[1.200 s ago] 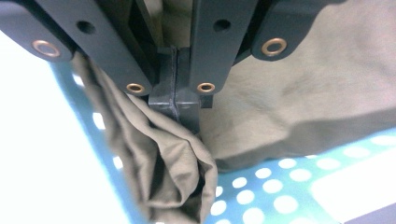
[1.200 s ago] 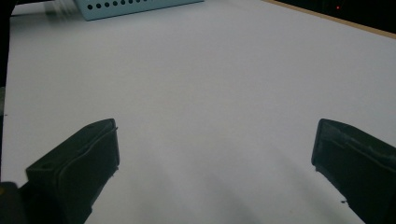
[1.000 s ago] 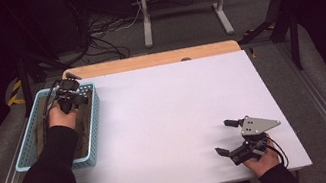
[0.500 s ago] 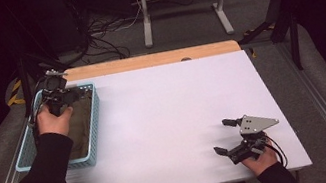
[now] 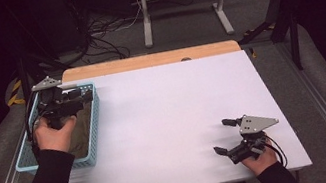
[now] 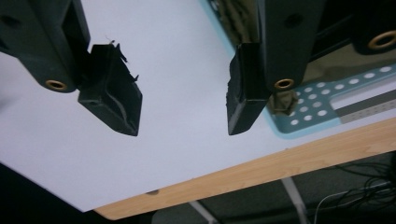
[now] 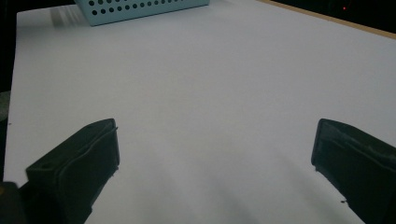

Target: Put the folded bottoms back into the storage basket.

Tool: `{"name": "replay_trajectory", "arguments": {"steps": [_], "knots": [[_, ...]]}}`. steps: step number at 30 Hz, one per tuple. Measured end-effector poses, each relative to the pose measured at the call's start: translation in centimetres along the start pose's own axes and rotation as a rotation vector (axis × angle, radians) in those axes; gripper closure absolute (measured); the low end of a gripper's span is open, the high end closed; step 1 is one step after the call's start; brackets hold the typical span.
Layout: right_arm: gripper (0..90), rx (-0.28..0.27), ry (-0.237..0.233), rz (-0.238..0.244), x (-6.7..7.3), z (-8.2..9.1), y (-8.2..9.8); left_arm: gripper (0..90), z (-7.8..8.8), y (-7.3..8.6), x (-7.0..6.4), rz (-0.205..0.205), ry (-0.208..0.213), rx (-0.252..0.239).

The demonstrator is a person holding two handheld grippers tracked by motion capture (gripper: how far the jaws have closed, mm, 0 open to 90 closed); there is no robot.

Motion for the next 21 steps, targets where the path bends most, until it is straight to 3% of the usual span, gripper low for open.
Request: {"name": "replay_trajectory", "arguments": {"steps": [4,8,11,15,21], "knots": [[1.4,0.003,0.003,0.000,0.0,0.0,0.0,40.8,0.4,0.2,-1.4,-0.012,0.048,-0.038],[1.4,0.006,0.005,0.002,0.1,0.1,0.1,29.5,0.5,0.4,-2.6,-0.039,0.077,-0.066],[1.4,0.006,0.006,0.003,0.1,0.1,0.1,27.9,0.3,0.7,-3.3,-0.060,0.119,-0.077],[1.4,0.005,0.005,0.004,0.1,0.1,0.1,16.4,-0.2,1.1,-4.4,-0.087,0.146,-0.105],[1.4,0.005,0.003,0.006,0.1,0.2,0.1,12.5,-1.1,2.0,-6.2,-0.078,0.218,-0.120]]}}
Point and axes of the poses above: each handheld gripper's, and its own axes: z roughly backward along the jaws, y roughly out of its underside, x roughly to its left, the point moved 3 cm from there along -z, roughly forward along the jaws, and after that the axes turned 5 degrees about -z, right-handed, at the moved point
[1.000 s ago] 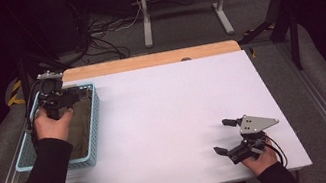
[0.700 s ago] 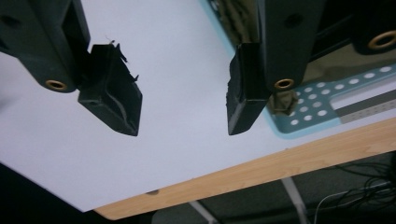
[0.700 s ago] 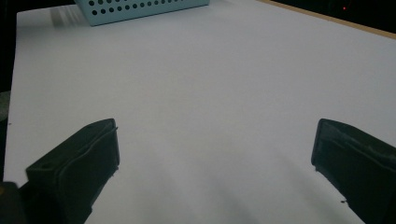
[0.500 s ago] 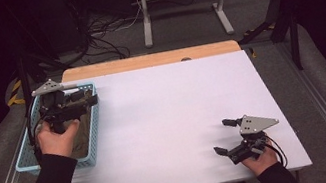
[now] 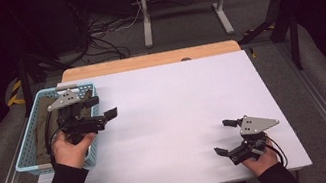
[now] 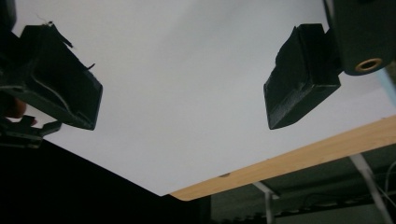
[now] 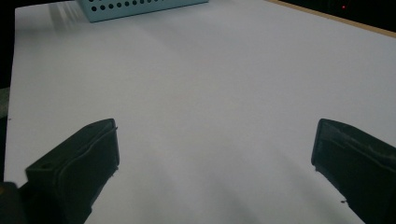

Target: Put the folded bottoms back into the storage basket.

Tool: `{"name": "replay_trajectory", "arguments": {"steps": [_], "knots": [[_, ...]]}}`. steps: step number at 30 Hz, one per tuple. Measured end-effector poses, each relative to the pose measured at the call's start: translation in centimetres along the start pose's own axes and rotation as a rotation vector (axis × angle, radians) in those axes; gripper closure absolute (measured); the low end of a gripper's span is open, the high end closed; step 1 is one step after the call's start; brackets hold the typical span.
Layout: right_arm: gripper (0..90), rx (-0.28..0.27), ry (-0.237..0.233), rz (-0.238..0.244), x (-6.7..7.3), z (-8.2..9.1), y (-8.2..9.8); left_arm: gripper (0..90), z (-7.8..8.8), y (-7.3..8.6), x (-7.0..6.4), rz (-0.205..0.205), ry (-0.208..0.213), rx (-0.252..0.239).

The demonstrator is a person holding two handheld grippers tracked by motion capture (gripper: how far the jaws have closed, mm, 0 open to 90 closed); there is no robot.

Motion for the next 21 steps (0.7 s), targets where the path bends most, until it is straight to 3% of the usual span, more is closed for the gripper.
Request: {"name": "replay_trajectory", "arguments": {"steps": [5,12,21], "knots": [[1.4,0.000,-0.001,0.001,0.0,0.0,0.0,10.8,-0.9,0.9,-1.1,-0.043,0.017,0.001],[1.4,0.000,-0.001,0.000,0.0,0.0,0.0,10.5,-1.9,2.6,-2.6,-0.009,0.118,-0.050],[1.4,0.001,0.000,-0.001,0.0,0.0,0.0,8.8,-3.8,5.1,-4.6,-0.055,0.168,-0.058]]}}
Point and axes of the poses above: each handheld gripper's, and its own axes: z roughly backward along the jaws, y roughly out of its underside, x roughly to its left, the point moved 3 cm from there along -z, roughly forward along the jaws, and after that the axes turned 5 degrees about -z, right-handed, at the moved point
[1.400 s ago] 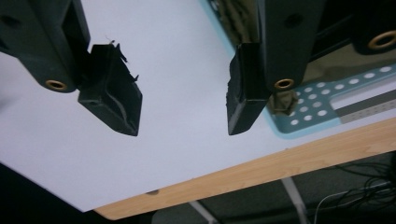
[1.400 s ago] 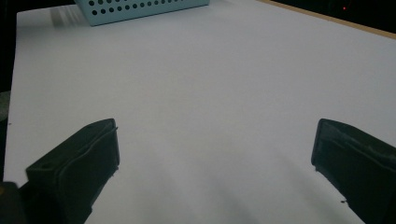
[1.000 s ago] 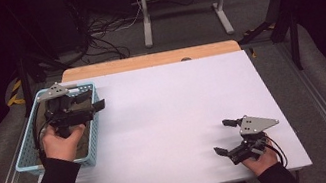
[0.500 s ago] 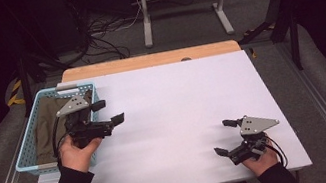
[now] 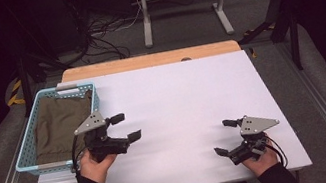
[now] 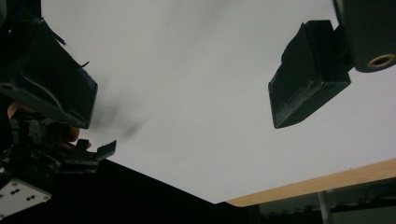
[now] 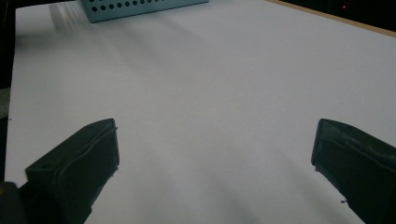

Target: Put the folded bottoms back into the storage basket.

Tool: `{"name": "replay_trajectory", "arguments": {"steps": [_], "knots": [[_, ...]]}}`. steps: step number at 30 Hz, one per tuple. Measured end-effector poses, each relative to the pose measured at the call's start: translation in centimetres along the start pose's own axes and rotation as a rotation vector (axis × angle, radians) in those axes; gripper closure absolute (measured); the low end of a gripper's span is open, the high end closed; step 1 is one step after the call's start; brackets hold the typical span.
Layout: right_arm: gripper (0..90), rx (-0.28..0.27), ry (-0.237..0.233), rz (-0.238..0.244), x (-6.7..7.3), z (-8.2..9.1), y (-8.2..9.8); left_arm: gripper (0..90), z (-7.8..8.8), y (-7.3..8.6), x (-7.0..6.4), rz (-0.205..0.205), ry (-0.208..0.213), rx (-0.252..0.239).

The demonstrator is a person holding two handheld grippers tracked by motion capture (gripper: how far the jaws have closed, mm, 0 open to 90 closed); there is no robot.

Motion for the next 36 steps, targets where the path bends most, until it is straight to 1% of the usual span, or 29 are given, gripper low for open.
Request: {"name": "replay_trajectory", "arguments": {"steps": [1,3,4,6,8,11,13,15,16,18,22,25,27,29,36], "knots": [[1.4,-0.001,0.000,0.000,0.0,0.0,0.0,8.1,-0.2,0.4,-0.2,-0.016,0.007,0.004],[1.4,-0.001,0.000,-0.001,0.0,0.0,0.0,5.9,-0.7,1.0,-0.5,-0.036,0.001,0.008],[1.4,0.000,0.000,-0.001,0.0,0.0,0.0,5.9,-0.9,1.3,-0.7,-0.037,0.003,0.009],[1.4,0.001,-0.001,-0.001,0.0,0.0,0.0,5.3,-1.3,1.9,-0.9,-0.031,0.020,0.005],[1.4,0.000,-0.001,0.001,0.0,0.0,0.0,5.2,-1.7,2.6,-1.1,-0.033,0.025,0.010],[1.4,0.001,-0.003,-0.002,0.0,0.0,0.0,4.9,-2.1,3.5,-1.2,-0.028,0.040,-0.001],[1.4,0.001,-0.004,0.000,0.0,0.0,0.0,4.2,-2.5,4.1,-1.3,-0.038,0.037,0.018],[1.4,0.001,-0.006,0.000,0.1,0.0,0.0,3.5,-2.7,4.5,-1.4,-0.047,0.034,0.025],[1.4,0.001,-0.006,0.000,0.1,0.0,0.0,3.5,-2.9,4.8,-1.5,-0.065,0.024,0.044],[1.3,0.001,-0.007,0.001,0.1,0.0,0.0,3.0,-3.2,5.2,-1.6,-0.080,0.020,0.057],[1.4,0.003,-0.009,0.002,0.1,0.0,0.0,2.5,-3.6,5.8,-1.8,-0.109,0.012,0.083],[1.4,0.005,-0.010,0.004,0.1,0.0,0.0,2.4,-3.7,5.9,-1.8,-0.117,0.004,0.091],[1.4,0.008,-0.011,0.006,0.2,0.0,0.0,2.4,-3.8,6.0,-1.8,-0.113,0.012,0.099],[1.4,0.008,-0.010,0.006,0.2,0.0,0.1,2.3,-4.0,6.1,-1.8,-0.119,0.010,0.114],[1.4,0.012,-0.005,0.007,0.2,-0.1,0.1,2.3,-4.1,6.2,-1.8,-0.120,0.005,0.127]]}}
Point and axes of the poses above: each handheld gripper's, and its own axes: z roughly backward along the jaws, y roughly out of its underside, x roughly to its left, the point moved 3 cm from there along -z, roughly forward along the jaws, and after that the axes turned 5 degrees about -z, right-handed, at the moved point
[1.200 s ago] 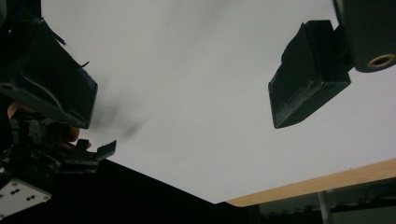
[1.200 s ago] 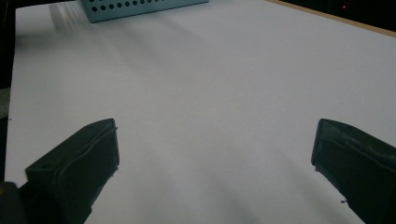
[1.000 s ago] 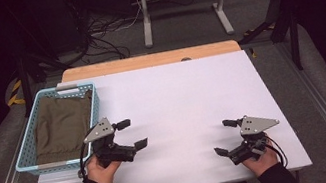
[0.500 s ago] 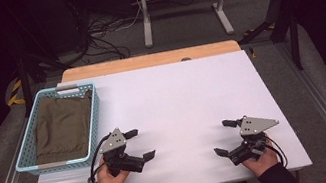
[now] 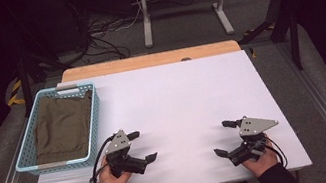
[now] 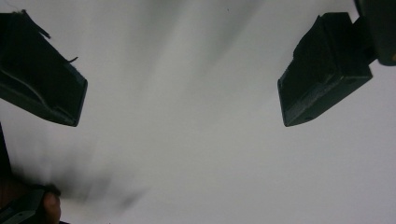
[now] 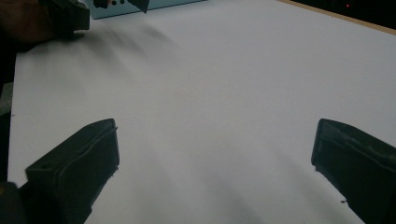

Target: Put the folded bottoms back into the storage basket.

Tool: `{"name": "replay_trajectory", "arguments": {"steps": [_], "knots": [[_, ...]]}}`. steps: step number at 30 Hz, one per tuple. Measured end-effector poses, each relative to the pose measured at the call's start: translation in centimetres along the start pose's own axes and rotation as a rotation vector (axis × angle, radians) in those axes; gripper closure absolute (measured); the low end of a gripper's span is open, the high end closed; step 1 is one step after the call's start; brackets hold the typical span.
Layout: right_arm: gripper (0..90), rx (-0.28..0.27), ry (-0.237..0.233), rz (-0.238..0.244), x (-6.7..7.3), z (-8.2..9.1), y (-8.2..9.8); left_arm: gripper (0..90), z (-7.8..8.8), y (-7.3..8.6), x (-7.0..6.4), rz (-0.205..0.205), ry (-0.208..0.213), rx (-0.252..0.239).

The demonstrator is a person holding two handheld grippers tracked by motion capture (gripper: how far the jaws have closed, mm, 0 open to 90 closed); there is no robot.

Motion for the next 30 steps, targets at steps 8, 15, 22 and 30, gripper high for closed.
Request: {"name": "replay_trajectory", "arguments": {"steps": [8,15,22,30], "knots": [[1.4,0.005,0.006,0.001,-0.01,-0.04,0.03,2.3,0.00,0.00,-0.02,0.001,0.004,-0.001],[1.4,0.005,0.006,0.003,0.00,-0.02,0.03,2.3,0.01,-0.01,-0.03,0.002,-0.004,0.007],[1.3,0.001,0.000,-0.002,0.01,0.00,0.01,2.0,0.09,-0.02,0.01,0.013,0.000,0.003],[1.1,-0.001,-0.006,-0.008,0.00,0.03,-0.01,0.0,0.48,-0.25,0.15,0.051,0.017,-0.026]]}}
Point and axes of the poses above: each handheld gripper's, and its own axes: z roughly backward along the jaws, y roughly out of its underside, x roughly to its left, the point moved 3 cm from there along -z, roughly forward along the jaws, and after that the axes turned 5 degrees about -z, right-handed, at the moved point
